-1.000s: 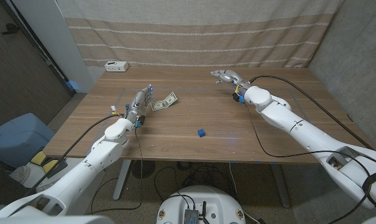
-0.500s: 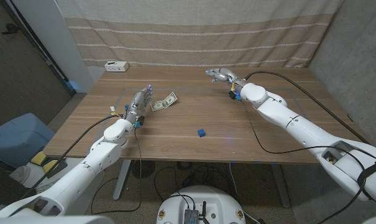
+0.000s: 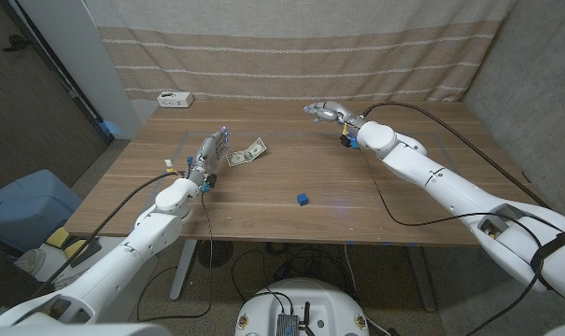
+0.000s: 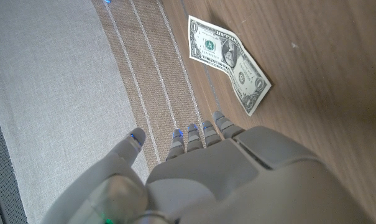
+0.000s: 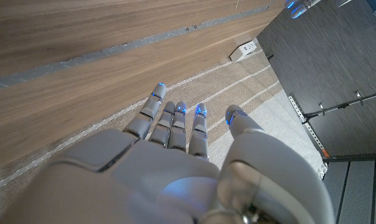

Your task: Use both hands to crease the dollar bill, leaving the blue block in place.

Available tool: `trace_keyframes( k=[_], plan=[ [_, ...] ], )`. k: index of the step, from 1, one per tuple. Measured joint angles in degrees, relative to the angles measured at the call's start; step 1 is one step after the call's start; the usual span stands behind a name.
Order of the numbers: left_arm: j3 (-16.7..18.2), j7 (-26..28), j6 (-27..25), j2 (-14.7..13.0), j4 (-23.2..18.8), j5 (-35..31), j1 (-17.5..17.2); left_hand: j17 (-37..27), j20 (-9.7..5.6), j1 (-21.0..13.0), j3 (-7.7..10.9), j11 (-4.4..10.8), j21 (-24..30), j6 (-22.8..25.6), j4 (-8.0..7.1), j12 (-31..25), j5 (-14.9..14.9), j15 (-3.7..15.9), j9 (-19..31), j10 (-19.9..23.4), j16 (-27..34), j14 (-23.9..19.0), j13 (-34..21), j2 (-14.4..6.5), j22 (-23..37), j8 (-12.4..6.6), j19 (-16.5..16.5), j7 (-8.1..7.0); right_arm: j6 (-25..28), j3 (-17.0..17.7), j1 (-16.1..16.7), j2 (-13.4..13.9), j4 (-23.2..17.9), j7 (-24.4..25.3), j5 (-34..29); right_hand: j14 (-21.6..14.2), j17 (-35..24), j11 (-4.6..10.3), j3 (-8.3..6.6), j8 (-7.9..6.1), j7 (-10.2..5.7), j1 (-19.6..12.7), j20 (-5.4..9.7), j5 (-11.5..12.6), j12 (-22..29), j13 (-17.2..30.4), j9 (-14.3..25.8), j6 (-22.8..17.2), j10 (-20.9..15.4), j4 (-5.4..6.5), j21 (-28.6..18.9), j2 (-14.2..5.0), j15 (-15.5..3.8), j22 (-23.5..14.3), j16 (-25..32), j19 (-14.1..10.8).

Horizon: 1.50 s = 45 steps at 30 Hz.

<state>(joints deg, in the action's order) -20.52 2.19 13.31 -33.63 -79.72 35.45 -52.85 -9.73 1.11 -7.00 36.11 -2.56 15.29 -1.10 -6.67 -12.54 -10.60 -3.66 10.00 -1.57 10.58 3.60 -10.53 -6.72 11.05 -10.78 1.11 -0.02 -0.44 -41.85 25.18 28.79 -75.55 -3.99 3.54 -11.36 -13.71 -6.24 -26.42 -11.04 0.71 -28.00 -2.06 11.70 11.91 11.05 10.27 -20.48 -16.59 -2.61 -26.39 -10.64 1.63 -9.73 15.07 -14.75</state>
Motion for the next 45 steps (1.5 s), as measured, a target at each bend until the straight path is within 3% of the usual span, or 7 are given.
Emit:
trace_keyframes(
  k=[21, 45],
  plan=[
    [0.1, 0.2, -0.9, -0.2, 0.0, 0.0, 0.4, 0.0, 0.0, 0.0, -0.22, 0.0, 0.0, 0.0, 0.22, 0.0, 0.0, 0.0, 0.0, 0.0, 0.0, 0.0, -0.3, 0.0, 0.0, 0.0, 0.0, 0.0, -1.6, -3.0, -3.9, -2.4, 4.7, -2.2, -3.6, -0.3, 0.0, 0.29, -0.23, 0.0, 0.0, -0.3, 0.01, 0.0, 0.0, 0.0, 0.0, -0.6, -0.3, 0.24, 0.6, -0.31, -0.31, 0.0, 0.4, -0.6],
    [0.1, 0.3, -1.7, -0.9, -1.0, -0.1, 0.0, 0.0, 0.0, 0.0, -0.22, 0.22, 0.0, 0.3, 0.22, 0.0, 0.0, 0.3, 0.0, 0.2, 0.0, -0.3, -0.3, 0.0, 0.0, 0.0, 0.0, 0.31, -1.8, -6.0, -6.1, -3.3, 4.7, -3.2, -8.8, -0.6, 0.0, 0.41, -0.47, 0.0, -0.09, -0.3, 0.01, 0.0, 0.0, 0.0, 0.0, -1.3, -0.8, 0.0, 1.0, -0.31, -0.62, 0.0, 0.4, -0.6]
  ],
)
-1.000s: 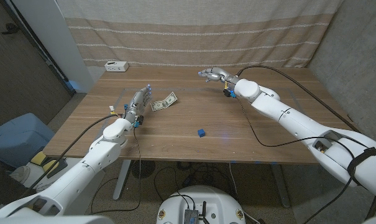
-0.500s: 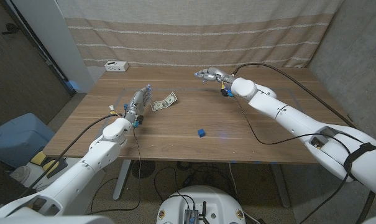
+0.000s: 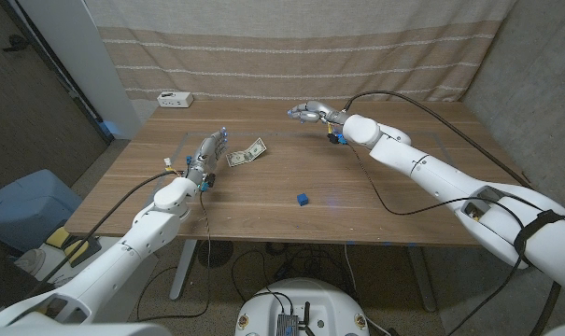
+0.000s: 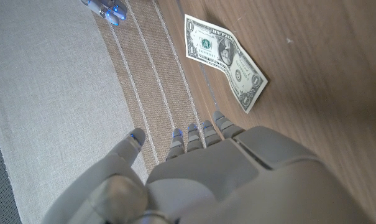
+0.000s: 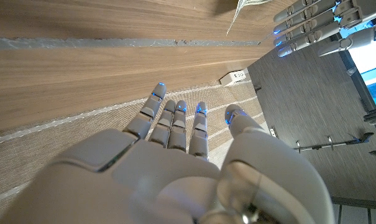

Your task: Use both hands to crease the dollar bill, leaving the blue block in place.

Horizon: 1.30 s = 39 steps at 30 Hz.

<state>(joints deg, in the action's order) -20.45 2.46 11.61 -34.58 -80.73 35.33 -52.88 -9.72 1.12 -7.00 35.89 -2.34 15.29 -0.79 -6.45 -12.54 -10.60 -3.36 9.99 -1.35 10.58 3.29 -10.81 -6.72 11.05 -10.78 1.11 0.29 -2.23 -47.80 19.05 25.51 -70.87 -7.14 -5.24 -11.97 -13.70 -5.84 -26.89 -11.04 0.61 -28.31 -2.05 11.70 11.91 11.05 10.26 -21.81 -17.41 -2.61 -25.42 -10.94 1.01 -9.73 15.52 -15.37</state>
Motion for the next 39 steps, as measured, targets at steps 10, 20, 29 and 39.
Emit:
trace_keyframes(
  k=[10, 20, 29, 39],
  plan=[
    [0.0, 0.2, -0.3, -0.3, -0.8, 0.0, -0.5, 0.0, 0.0, 0.0, 0.0, 0.0, 0.0, 0.0, 0.0, 0.0, 0.0, 0.0, 0.0, 0.0, 0.0, 0.0, 0.0, 0.0, 0.0, 0.0, 0.0, 0.0, 0.8, -1.1, -0.5, -0.2, -1.0, -0.3, -2.2, 0.0, 0.0, 0.2, -0.17, 0.0, 0.0, -0.2, 0.0, 0.0, 0.0, 0.0, 0.0, 0.0, -0.2, -0.17, 0.2, 0.23, 0.0, 0.0, 0.0, 0.0],
    [0.1, 0.3, -0.4, -0.7, -1.4, 0.0, -1.0, 0.0, 2.28, 0.0, -0.22, -0.23, 0.0, 0.3, 0.22, 0.0, 0.0, -0.02, 0.0, 0.2, 0.0, -0.6, 0.0, 0.0, 0.0, 0.0, 0.2, -0.31, 1.9, -2.3, -1.2, -0.5, -1.8, -0.7, -4.6, 0.2, 0.0, 0.2, -0.32, 0.0, -0.31, -0.7, 0.0, 0.0, 0.0, 0.0, 0.0, -0.3, -0.2, -0.32, 0.6, 0.22, -0.22, 0.0, 0.0, 0.0],
    [0.2, 0.4, -0.7, -0.9, -1.8, 0.1, -1.3, 0.0, 6.88, 0.5, -0.01, -0.01, 0.0, 0.1, 0.43, 0.3, 0.0, 0.21, 0.0, 0.8, -0.2, -0.4, 0.0, 0.1, 0.0, 0.0, 0.1, -0.53, 2.4, -3.7, -2.1, -1.4, -1.6, -1.2, -6.4, 0.5, 0.0, 0.22, -0.32, 0.0, -0.31, -0.8, 0.21, 0.0, 0.0, 0.0, 0.0, -0.3, -0.2, -0.32, 0.9, 0.07, -0.52, 0.0, 0.0, 0.2],
    [0.3, 0.4, -0.8, -0.9, -1.9, 0.2, -1.4, 0.0, 6.88, 0.5, 0.01, -0.01, 0.0, 0.3, 0.46, 0.3, 0.0, 0.21, 0.0, 0.8, -0.2, -0.4, 0.0, 0.1, 0.3, 0.0, 0.1, -0.74, 1.5, -4.9, -3.2, -2.7, 0.2, -1.7, -7.9, 0.3, 0.0, 0.64, -0.55, 0.0, -0.31, -0.8, 0.21, 0.0, 0.0, 0.0, 0.0, -0.3, -0.2, -0.55, 0.9, 0.07, -0.78, 0.0, 0.0, 0.2]
  ],
)
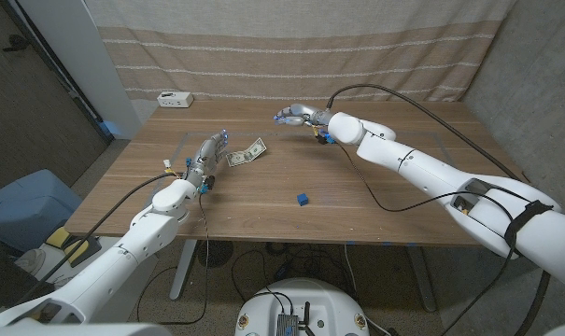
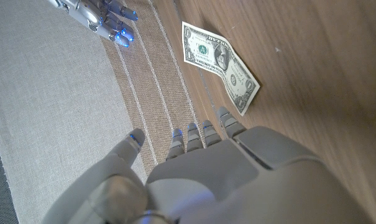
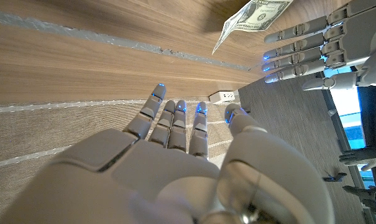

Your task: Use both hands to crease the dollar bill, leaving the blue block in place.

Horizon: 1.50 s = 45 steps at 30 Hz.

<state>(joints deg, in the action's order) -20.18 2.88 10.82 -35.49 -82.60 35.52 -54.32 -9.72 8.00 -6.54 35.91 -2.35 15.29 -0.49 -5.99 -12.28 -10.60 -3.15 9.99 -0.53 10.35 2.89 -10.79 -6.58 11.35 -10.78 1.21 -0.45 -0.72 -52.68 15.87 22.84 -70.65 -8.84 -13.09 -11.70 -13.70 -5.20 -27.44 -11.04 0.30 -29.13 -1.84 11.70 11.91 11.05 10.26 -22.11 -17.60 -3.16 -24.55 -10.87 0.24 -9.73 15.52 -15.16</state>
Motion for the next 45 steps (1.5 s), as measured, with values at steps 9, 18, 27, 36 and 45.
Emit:
trace_keyframes(
  k=[9, 18, 27, 36, 45],
  plan=[
    [0.0, -0.1, 0.0, 0.2, 0.5, 0.0, 0.4, 0.0, -1.27, 0.0, -0.23, -0.3, 0.0, 0.0, 0.23, 0.0, 0.0, 0.0, 0.0, 0.3, 0.0, 0.0, 0.0, 0.0, 0.0, 0.0, -0.6, 0.0, -0.8, -0.9, -0.8, -0.9, 1.4, -0.4, -0.9, -0.1, 0.0, -0.01, 0.0, 0.0, -0.31, 0.0, 0.0, 0.0, 0.0, 0.0, 0.0, -0.3, 0.0, 0.0, 0.4, 0.0, -0.05, 0.0, 0.0, 0.0],
    [-0.3, -0.4, 0.0, 0.4, 1.0, -0.1, 0.9, 0.0, -2.18, 0.0, -0.23, -0.61, 0.0, 0.0, 0.23, 0.0, 0.0, 0.0, 0.0, 0.6, 0.0, 0.0, 0.0, 0.0, 0.0, 0.0, -0.9, 0.01, -1.7, -1.7, -1.6, -1.7, 3.0, -0.9, -1.6, -0.1, 0.0, -0.01, 0.0, 0.0, -0.31, -0.3, 0.21, 0.0, 0.0, 0.0, 0.0, -0.3, 0.0, 0.0, 0.5, -0.31, -0.05, 0.0, 0.0, -0.2],
    [-0.3, -0.4, 0.0, 0.5, 1.1, -0.1, 1.0, 0.0, -2.79, 0.0, -0.23, -0.61, 0.0, 0.0, 0.22, 0.0, 0.0, 0.0, 0.0, 0.6, 0.0, 0.0, 0.0, 0.0, 0.0, 0.0, -0.9, 0.03, -2.9, -2.7, -2.3, -2.6, 4.6, -1.5, -2.2, -0.1, 0.0, -0.01, -0.19, 0.0, -0.31, -0.3, 0.3, 0.0, 0.0, 0.0, 0.0, -0.3, 0.0, 0.2, 0.6, -0.31, -0.04, 0.0, 0.0, -0.3],
    [-0.4, -0.4, 0.2, 0.4, 1.0, -0.2, 0.8, 0.0, -4.54, 0.0, 0.02, -0.84, 0.0, 0.0, 0.47, 0.0, 0.0, -0.23, 0.0, 0.8, 0.0, -0.2, 0.0, 0.0, 0.0, 0.0, -1.2, 0.66, -3.7, -3.6, -2.9, -3.5, 5.9, -2.2, -2.7, -0.1, 0.0, 0.3, -0.44, 0.0, -0.31, -0.3, 0.3, 0.0, 0.0, 0.0, 0.0, -0.3, -0.3, -0.05, 1.0, -0.31, -0.04, 0.0, 0.0, -0.3],
    [-0.4, -0.2, 0.2, 0.4, 0.6, -0.2, 0.4, 0.0, -4.54, 0.0, 0.02, -0.84, 0.0, 0.0, 0.47, 0.0, 0.0, -0.23, 0.0, 0.8, 0.0, -0.2, 0.0, 0.0, 0.0, 0.0, -1.2, 0.66, -4.5, -4.5, -3.7, -4.4, 7.3, -2.9, -3.2, 0.3, 0.0, 0.3, -0.44, 0.0, -0.31, -0.6, 0.3, 0.0, 0.0, 0.0, 0.0, -0.3, -0.3, -0.04, 1.1, 0.02, -0.36, 0.0, 0.0, -0.3]
  ],
)
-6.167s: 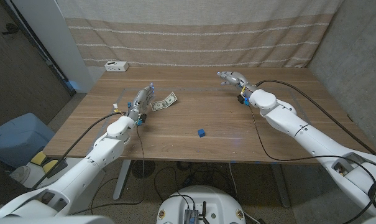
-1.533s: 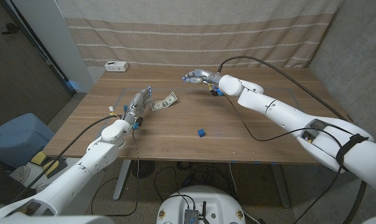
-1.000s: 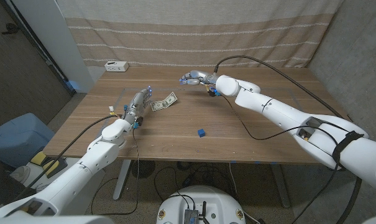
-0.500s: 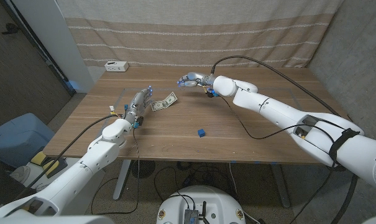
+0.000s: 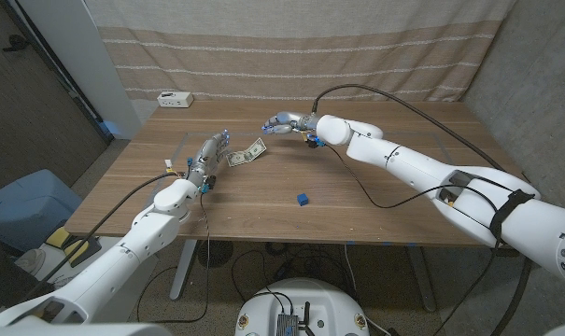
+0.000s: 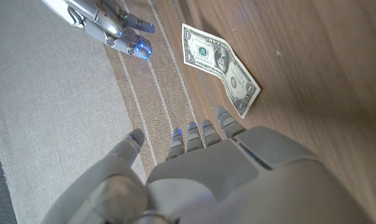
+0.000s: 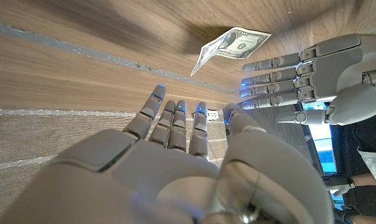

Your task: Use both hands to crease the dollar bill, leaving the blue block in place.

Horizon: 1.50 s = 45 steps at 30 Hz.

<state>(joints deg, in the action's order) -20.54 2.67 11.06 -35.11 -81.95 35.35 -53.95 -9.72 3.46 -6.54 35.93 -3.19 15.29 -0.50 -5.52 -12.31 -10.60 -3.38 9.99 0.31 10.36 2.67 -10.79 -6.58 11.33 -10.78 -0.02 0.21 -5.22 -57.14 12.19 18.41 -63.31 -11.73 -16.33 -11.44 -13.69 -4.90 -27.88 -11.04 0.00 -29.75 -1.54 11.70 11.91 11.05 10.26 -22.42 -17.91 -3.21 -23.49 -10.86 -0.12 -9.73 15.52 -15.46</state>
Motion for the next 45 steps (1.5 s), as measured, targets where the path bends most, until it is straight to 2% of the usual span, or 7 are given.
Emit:
trace_keyframes(
  k=[4, 13, 20, 30, 45],
  plan=[
    [0.1, 0.1, 0.1, 0.0, -0.1, 0.0, -0.1, 0.0, 0.0, 0.0, 0.0, 0.0, 0.0, 0.0, 0.0, 0.0, 0.0, 0.0, 0.0, 0.0, 0.0, 0.0, 0.0, 0.0, 0.0, 0.0, 0.0, 0.0, -0.5, -0.4, -0.4, -0.5, 1.0, -0.2, -0.2, 0.0, 0.0, 0.0, 0.0, 0.0, 0.0, 0.0, 0.0, 0.0, 0.0, 0.0, 0.0, 0.0, 0.0, 0.0, 0.0, -0.01, 0.0, 0.0, 0.0, 0.0],
    [0.1, 0.1, 0.1, -0.1, -0.1, 0.0, -0.2, 0.0, -1.34, 0.0, 0.0, -0.19, 0.0, 0.3, 0.0, 0.0, 0.0, 0.0, 0.0, 0.2, 0.0, 0.0, 0.0, 0.0, 0.0, 0.0, -0.1, 0.31, -1.8, -1.1, -1.2, -1.7, 3.3, -0.6, -0.3, 0.0, 0.0, 0.0, 0.0, 0.0, 0.0, 0.0, 0.0, 0.0, 0.0, 0.0, 0.0, 0.0, 0.0, 0.0, 0.1, -0.01, -0.01, 0.0, 0.0, 0.0],
    [0.1, 0.1, 0.1, -0.1, -0.1, 0.1, -0.1, 0.0, -1.34, 0.0, 0.0, -0.19, 0.0, 0.3, 0.0, 0.0, 0.0, 0.0, 0.0, 0.2, 0.0, 0.0, 0.0, 0.0, 0.0, 0.0, -0.1, 0.3, -3.0, -1.8, -2.0, -2.8, 5.5, -1.0, -0.3, -0.2, 0.1, 0.45, 0.0, 0.0, -0.41, -0.2, 0.21, 0.0, 0.0, 0.0, 0.0, -0.4, -0.4, 0.0, 0.4, -0.24, -0.22, 0.0, 0.0, -0.2],
    [0.2, 0.2, -0.1, -0.1, -0.1, 0.1, -0.1, 0.0, -1.33, 0.0, 0.0, -0.18, 0.0, 0.3, 0.0, 0.0, 0.0, 0.0, 0.0, 0.2, 0.0, 0.0, 0.0, 0.0, 0.0, 0.0, -0.1, 0.3, -4.3, -2.8, -2.8, -4.0, 7.8, -1.5, -0.5, -0.4, 0.1, 2.11, -0.21, 0.0, -0.82, -0.2, 0.21, 0.0, 0.0, 0.0, 0.0, -0.8, -1.0, 0.21, 0.9, -0.24, -0.41, 0.0, 0.0, -0.2],
    [0.3, 0.5, -0.2, -0.3, -0.5, 0.1, -0.5, 0.0, -1.33, 0.0, 0.0, -0.18, 0.0, 0.2, 0.0, 0.0, 0.0, 0.01, 0.0, 0.2, 0.0, 0.0, 0.0, 0.0, 0.0, 0.0, -0.1, 0.4, -4.7, -4.5, -4.0, -5.6, 10.2, -2.9, -1.2, 0.3, 0.0, 2.47, -0.6, 0.25, -1.05, -0.4, 1.05, 0.0, 0.0, 0.0, 0.0, -0.6, -0.6, 0.28, 1.3, -0.47, -1.13, 0.0, 0.0, 0.2]
  ],
)
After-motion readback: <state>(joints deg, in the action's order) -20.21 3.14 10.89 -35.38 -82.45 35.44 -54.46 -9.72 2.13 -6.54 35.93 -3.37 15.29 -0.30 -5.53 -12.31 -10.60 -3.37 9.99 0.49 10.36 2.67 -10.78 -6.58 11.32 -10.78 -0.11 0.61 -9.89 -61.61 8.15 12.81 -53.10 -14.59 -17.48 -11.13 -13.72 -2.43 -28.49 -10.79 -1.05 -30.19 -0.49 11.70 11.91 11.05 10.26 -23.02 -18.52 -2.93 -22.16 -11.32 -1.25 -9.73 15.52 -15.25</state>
